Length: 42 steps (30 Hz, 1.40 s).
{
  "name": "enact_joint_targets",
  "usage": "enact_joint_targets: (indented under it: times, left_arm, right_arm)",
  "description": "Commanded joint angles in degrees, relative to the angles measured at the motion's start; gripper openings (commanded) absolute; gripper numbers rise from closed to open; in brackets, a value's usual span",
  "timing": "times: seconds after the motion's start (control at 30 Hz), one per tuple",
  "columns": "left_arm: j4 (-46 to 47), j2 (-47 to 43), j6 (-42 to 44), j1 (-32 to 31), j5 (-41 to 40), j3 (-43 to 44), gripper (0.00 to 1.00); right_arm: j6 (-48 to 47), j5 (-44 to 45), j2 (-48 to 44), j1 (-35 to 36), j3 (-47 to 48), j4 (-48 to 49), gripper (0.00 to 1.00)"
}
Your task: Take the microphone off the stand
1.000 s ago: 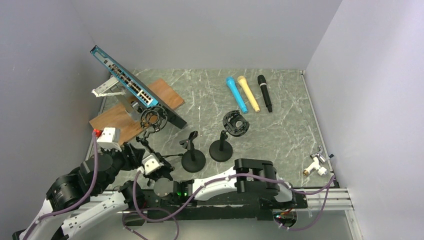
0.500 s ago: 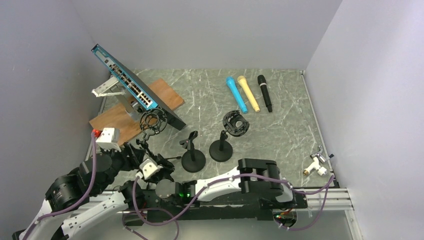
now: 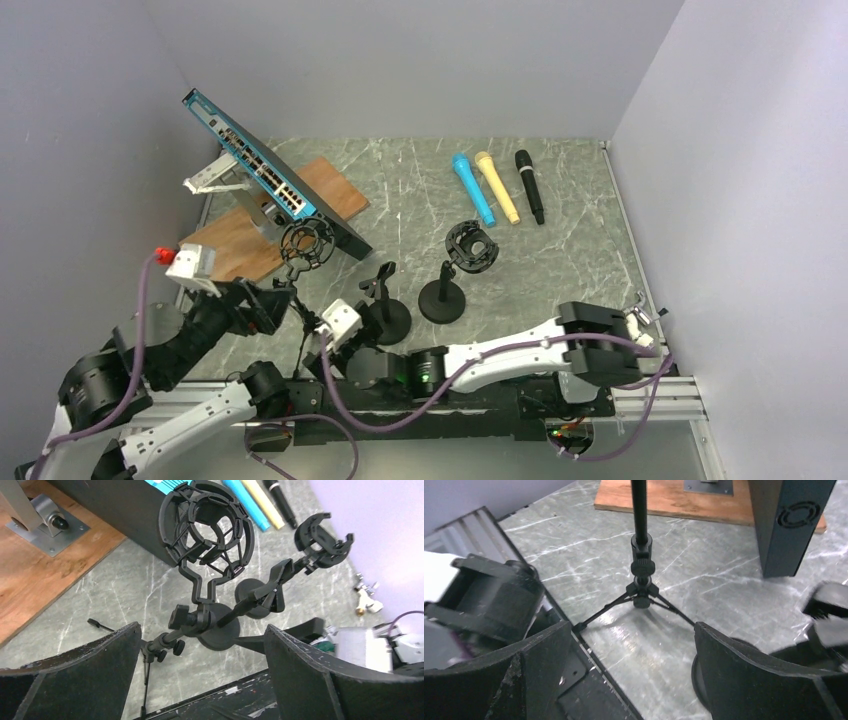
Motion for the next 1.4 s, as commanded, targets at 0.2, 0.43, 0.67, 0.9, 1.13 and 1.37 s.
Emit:
enact_joint_targets:
  times: [0.2,0.43,0.67,0.9,1.13,1.37]
  left_arm:
    - [2.63,10.58,4.43,-0.17,-1.52,-1.45,0.86]
    - [4.92,12.68,6.48,-0.13,-6.5,-5.6,0.75]
    - [8.05,10.25,9.01,-0.12,-5.04,-8.13,0.46]
    - [12.47,3.19,14.13,-0.12,1.54,-9.82,0.31]
    - [14.99,2.36,19.09,-0.16,8.48,-11.02,0.15]
    - [15.7,6.12,20.39,-0.13,12.28,-11.6,0.11]
  right_arm:
    - [10.31,-5.47,-20.18,0.33,-11.77,-0.32,0.95]
    - [9.32,-5.19,-27.16,0.33,-15.44,0.33,0.95]
    - [9.67,-4.28,-29.43,0.33,-16.95,-0.36,0.96]
    - [8.75,-3.79,-30.0,0.33,-17.19,-0.37,0.96]
    - [8.24,-3.48,-30.15,0.33,-17.28,-0.14,0.97]
    - [8.63,-3.37,-30.19,0.33,-17.23,-0.66,0.97]
